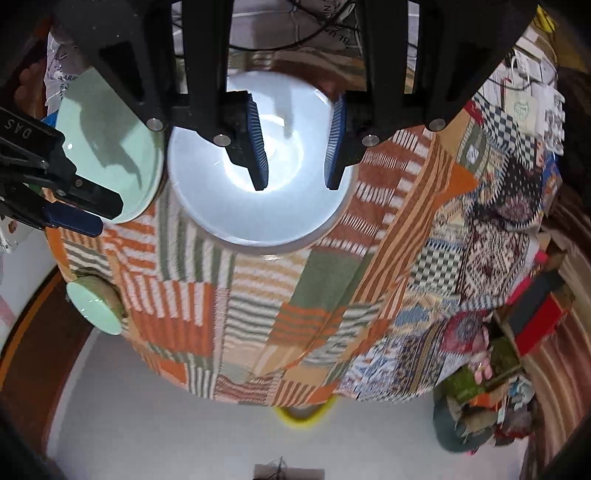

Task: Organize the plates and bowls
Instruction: 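Lower the white spotted bowl into the pink bowl and open both grippers, then move both grippers to the small mint-green bowl rim and close them on it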

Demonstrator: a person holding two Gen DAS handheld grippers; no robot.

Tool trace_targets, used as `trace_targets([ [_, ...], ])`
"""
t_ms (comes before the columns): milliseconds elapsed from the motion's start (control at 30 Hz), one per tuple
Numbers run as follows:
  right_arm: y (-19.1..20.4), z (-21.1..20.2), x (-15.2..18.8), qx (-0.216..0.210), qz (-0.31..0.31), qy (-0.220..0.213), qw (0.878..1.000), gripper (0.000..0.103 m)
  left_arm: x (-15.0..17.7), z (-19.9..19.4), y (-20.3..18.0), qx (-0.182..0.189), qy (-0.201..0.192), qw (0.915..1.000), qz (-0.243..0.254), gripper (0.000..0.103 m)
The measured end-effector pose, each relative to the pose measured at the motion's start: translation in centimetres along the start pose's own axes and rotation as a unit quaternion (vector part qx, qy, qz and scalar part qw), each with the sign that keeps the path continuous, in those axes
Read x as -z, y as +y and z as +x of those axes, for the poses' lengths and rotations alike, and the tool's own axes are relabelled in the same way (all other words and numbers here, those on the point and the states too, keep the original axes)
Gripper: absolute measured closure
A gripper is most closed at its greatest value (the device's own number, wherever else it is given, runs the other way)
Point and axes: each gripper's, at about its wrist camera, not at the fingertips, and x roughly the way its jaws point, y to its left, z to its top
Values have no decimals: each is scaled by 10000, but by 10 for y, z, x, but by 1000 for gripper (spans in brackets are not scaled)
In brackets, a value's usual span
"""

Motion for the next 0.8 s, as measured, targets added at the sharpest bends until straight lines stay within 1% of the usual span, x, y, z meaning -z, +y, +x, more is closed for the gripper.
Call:
trace_targets([
  [133, -25, -22, 2, 201, 179, -236, 9994, 57, -15, -12, -26, 103, -271, 9994, 172, 60],
  [200, -39, -34, 4, 345, 288, -391, 9982, 52, -22, -16, -42, 185, -384, 9987, 274, 58],
  [333, -73, -60, 8, 689, 568, -658, 9938, 51, -37, -21, -75, 321, -592, 9965, 488, 50],
  [533, -123, -90, 15, 1154, 1009, -888, 9842, 50, -58, -17, -124, 491, -775, 9923, 828, 48],
  [700, -158, -103, 13, 1544, 1210, -976, 9757, 48, -70, -2, -160, 634, -743, 9894, 1074, 46],
  [800, -172, -106, 11, 1711, 1247, -1016, 9720, 48, -73, 10, -179, 652, -716, 9878, 1220, 46],
])
